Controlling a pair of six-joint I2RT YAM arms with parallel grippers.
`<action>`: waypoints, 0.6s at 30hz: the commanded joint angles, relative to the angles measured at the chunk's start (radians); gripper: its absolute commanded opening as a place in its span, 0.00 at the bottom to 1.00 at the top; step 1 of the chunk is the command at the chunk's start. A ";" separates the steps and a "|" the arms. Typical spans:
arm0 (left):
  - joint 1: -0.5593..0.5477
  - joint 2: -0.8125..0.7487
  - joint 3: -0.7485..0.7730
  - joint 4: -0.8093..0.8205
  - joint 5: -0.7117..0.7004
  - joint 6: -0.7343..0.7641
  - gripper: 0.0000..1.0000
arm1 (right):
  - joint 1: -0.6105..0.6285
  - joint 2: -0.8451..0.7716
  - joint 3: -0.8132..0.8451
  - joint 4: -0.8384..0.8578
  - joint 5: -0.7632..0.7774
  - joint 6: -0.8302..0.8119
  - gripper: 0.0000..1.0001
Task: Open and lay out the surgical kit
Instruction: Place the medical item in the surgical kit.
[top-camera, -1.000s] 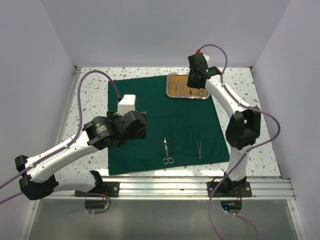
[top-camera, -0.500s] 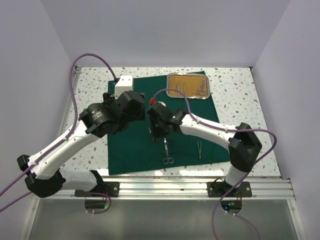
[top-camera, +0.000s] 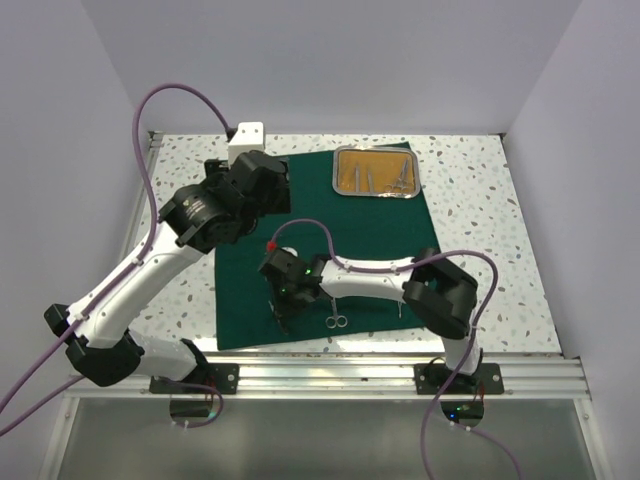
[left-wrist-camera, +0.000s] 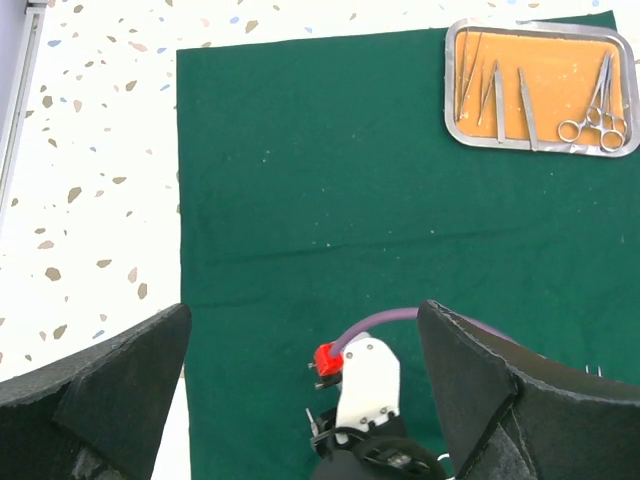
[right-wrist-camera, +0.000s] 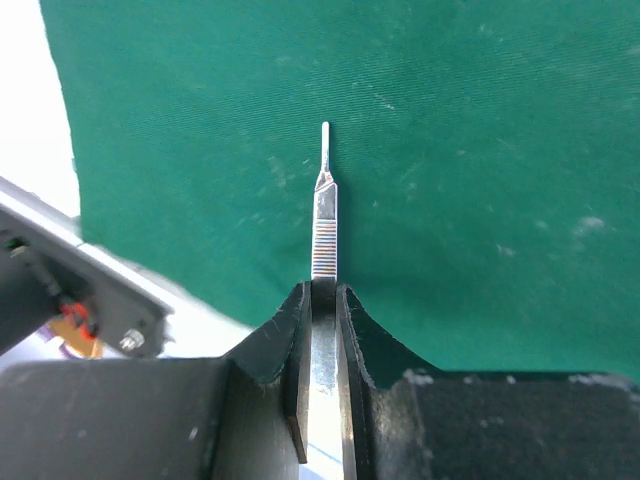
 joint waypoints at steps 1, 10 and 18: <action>0.014 -0.003 0.032 0.040 0.009 0.033 1.00 | -0.001 0.033 0.040 0.062 -0.016 0.041 0.00; 0.017 -0.046 -0.031 0.038 0.015 0.013 0.99 | -0.007 -0.025 0.118 -0.037 0.033 -0.025 0.48; 0.019 -0.074 -0.068 0.049 0.007 0.015 1.00 | -0.050 -0.124 0.242 -0.212 0.170 -0.140 0.99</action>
